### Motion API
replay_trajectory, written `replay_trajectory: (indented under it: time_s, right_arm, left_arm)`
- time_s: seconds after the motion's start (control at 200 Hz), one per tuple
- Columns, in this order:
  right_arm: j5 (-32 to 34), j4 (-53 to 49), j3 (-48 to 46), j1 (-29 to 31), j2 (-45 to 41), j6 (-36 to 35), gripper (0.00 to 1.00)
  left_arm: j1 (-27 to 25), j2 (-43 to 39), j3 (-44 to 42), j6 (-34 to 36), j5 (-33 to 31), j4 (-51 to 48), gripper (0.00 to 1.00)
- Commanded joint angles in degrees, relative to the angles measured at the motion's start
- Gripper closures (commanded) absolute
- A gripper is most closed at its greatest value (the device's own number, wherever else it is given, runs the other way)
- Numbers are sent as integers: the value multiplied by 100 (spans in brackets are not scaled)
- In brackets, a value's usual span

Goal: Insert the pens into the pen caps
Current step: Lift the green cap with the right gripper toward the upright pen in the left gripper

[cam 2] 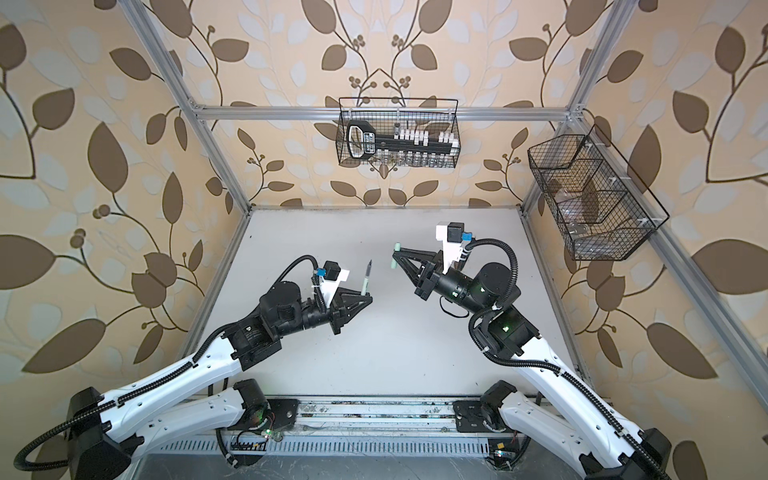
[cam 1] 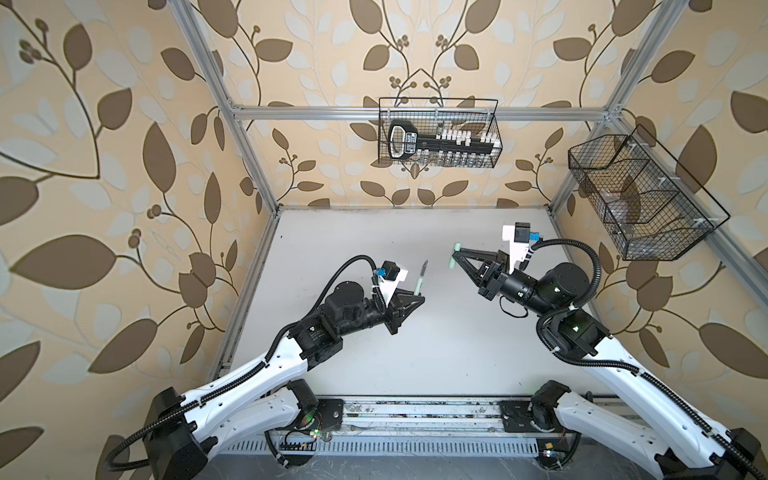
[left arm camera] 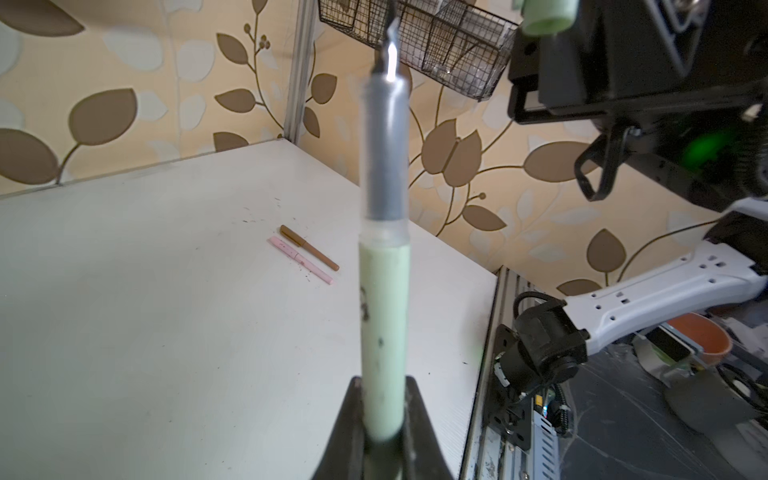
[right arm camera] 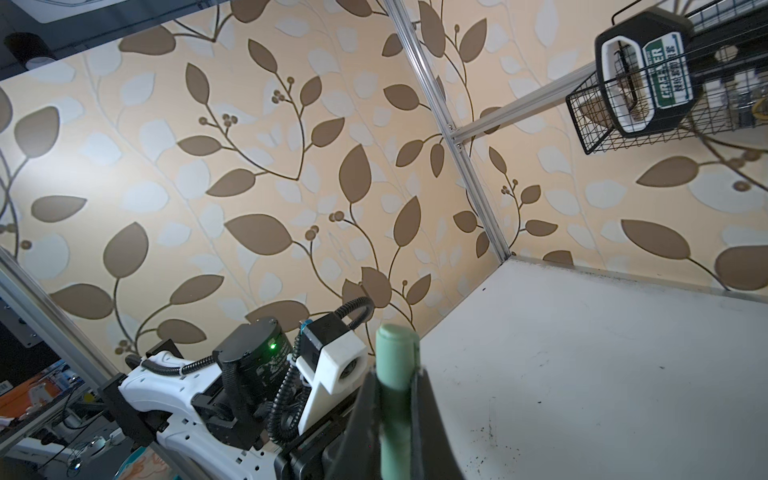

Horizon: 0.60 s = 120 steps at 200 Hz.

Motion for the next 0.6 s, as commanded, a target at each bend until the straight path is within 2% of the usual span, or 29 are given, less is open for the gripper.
replay_trajectory:
  time_s: [0.0, 0.19, 0.595]
  right_arm:
    - [-318, 214, 104, 70, 60, -73, 100]
    - [-273, 487, 91, 91, 137, 41, 100]
    - [-431, 981, 99, 86, 250, 261, 100]
  left_arm:
    - [91, -39, -47, -349, 1138, 720, 100]
    - [102, 139, 1, -439, 1609, 897, 100]
    - [102, 225, 22, -550, 1901, 1059, 100]
